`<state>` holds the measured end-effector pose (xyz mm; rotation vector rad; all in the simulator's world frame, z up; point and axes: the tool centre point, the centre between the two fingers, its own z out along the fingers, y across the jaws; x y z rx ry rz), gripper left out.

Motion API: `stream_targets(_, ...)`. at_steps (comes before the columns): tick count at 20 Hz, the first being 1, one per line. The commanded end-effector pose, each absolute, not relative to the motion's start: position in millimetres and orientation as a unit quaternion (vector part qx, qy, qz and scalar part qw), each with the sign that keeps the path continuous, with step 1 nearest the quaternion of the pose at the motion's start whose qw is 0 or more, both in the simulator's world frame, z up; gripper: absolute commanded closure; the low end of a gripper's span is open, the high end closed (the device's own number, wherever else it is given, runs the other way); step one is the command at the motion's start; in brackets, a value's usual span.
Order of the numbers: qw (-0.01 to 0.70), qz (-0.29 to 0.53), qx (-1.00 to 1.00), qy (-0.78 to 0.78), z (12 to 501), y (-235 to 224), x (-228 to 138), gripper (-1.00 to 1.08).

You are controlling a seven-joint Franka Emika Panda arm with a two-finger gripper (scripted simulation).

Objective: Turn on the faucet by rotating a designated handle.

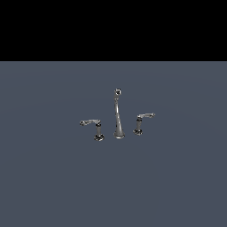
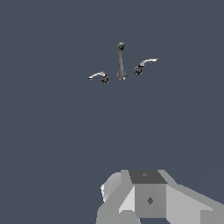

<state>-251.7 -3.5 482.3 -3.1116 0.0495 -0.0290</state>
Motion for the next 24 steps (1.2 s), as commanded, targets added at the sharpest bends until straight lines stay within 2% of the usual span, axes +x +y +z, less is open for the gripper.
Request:
stream_targets(1, 0.015, -0.009, -1.0, 0.016, 482.3, -3.6, -251.7, 1.08)
stream_targets(12, 0.014, -0.009, -0.998, 0.053, 460.0, 1.2, -232.7, 1.08)
stream_targets(24, 0.013, -0.007, -0.985, 0.17, 388.5, 6.8, -170.3, 1.08)
